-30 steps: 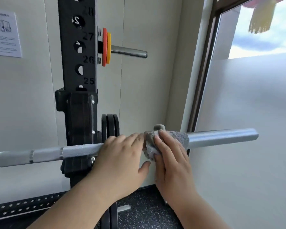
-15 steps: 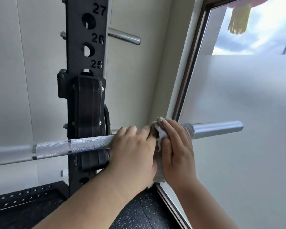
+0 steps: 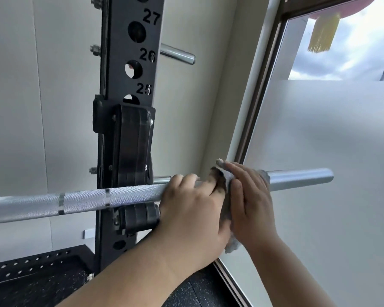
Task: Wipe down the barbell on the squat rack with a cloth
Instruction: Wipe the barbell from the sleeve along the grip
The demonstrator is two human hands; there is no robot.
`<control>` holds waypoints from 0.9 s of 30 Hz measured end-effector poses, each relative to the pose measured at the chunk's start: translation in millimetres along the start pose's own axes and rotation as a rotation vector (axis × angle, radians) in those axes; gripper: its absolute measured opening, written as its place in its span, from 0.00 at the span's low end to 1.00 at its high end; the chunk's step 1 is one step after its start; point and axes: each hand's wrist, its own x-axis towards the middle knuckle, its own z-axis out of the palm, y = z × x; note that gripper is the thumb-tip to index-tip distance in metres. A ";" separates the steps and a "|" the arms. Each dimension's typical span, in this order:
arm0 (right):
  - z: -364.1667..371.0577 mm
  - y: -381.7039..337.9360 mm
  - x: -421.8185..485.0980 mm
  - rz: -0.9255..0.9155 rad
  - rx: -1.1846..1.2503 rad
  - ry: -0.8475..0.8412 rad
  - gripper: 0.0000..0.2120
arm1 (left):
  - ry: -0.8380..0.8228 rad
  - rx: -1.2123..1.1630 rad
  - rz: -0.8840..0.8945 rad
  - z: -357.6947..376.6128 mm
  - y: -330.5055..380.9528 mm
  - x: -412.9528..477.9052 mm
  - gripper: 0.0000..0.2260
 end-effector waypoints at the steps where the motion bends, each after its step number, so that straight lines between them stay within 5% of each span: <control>1: 2.9 4.7 -13.7 -0.042 0.008 0.050 0.20 | 0.002 -0.008 -0.008 -0.3 1.1 -0.1 0.21; 4: 4.6 14.1 -32.8 -0.107 -0.083 0.106 0.20 | -0.031 0.015 -0.088 -8.3 7.3 8.2 0.31; 7: -4.5 13.4 -9.2 -0.021 -0.115 0.065 0.18 | -0.042 0.043 -0.109 -6.2 12.0 15.0 0.30; 13: -16.8 7.7 54.2 0.157 -0.179 -0.330 0.17 | -0.073 0.032 -0.102 -2.2 6.6 3.7 0.29; 22: -13.5 30.8 -15.0 -0.174 -0.059 -0.090 0.21 | -0.054 0.067 -0.213 -9.0 24.5 16.0 0.21; 27: -23.1 17.8 37.1 -0.047 -0.193 -0.255 0.21 | -0.057 0.013 -0.223 -8.3 23.2 9.8 0.21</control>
